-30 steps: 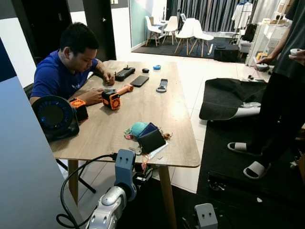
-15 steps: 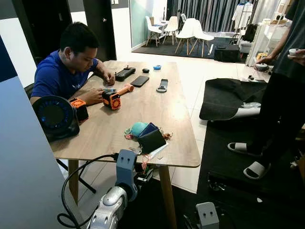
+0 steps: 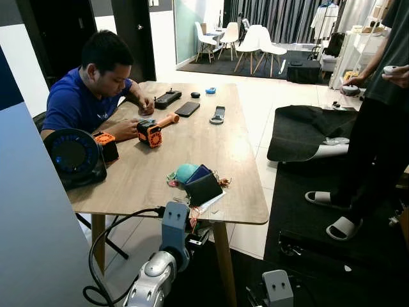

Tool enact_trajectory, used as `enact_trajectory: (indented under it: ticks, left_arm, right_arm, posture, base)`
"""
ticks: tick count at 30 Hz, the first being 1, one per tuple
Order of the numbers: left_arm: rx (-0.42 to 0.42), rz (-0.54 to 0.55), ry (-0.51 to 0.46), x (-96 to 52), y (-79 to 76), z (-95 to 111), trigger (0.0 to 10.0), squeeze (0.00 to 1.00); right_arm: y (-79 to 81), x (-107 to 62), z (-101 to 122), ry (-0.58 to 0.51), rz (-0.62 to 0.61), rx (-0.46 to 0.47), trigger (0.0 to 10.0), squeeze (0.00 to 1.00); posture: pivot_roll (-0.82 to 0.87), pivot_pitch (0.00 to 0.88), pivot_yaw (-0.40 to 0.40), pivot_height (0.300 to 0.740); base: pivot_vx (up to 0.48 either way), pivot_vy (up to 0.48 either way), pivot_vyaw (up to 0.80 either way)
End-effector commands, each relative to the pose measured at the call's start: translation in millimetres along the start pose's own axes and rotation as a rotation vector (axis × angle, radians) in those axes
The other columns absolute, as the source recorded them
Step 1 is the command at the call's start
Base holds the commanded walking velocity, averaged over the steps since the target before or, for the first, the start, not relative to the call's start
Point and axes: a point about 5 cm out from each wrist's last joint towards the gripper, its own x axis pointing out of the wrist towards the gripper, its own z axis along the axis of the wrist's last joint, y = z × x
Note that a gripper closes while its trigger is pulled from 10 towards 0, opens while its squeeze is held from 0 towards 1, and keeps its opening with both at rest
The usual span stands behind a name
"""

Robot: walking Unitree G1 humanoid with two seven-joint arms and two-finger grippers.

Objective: Hang keys on a hook

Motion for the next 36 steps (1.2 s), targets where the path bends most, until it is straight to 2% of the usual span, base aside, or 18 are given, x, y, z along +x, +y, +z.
enact_trajectory:
  ticks: [1, 9, 18, 25, 36]
  left_arm:
    - [-0.001, -0.003, 0.002, 2.9, -5.8, -0.7, 10.0, 0.00]
    - [-0.004, 0.090, 0.003, 5.8, 2.5, -0.3, 10.0, 0.00]
    - [-0.015, 0.081, 0.002, 6.7, 1.4, 0.2, 10.0, 0.00]
    - [-0.025, 0.042, 0.003, 7.6, -5.3, -0.3, 10.0, 0.00]
    - [-0.021, 0.065, 0.013, 9.9, -3.0, -0.4, 10.0, 0.00]
  right_arm:
    - [2.0, -0.3, -1.7, 0.006, 0.004, 0.007, 10.0, 0.00]
    - [1.4, -0.5, -1.9, 0.005, -0.002, 0.014, 10.0, 0.00]
    - [2.1, -0.2, -1.9, 0.007, -0.001, 0.016, 10.0, 0.00]
    - [2.2, 0.7, -1.3, 0.009, 0.003, 0.017, 10.0, 0.00]
    - [3.5, 1.9, -0.2, 0.006, 0.003, 0.020, 10.0, 0.00]
  posture:
    - [0.07, 0.070, 0.023, 0.740]
    - [0.07, 0.071, 0.024, 0.740]
    - [0.07, 0.074, 0.026, 0.740]
    - [0.07, 0.076, 0.026, 0.740]
    - [0.07, 0.084, 0.031, 0.740]
  base:
    - [0.000, 0.000, 0.00]
    - [0.000, 0.000, 0.00]
    - [0.000, 0.000, 0.00]
    - [0.000, 0.000, 0.00]
    - [0.000, 0.000, 0.00]
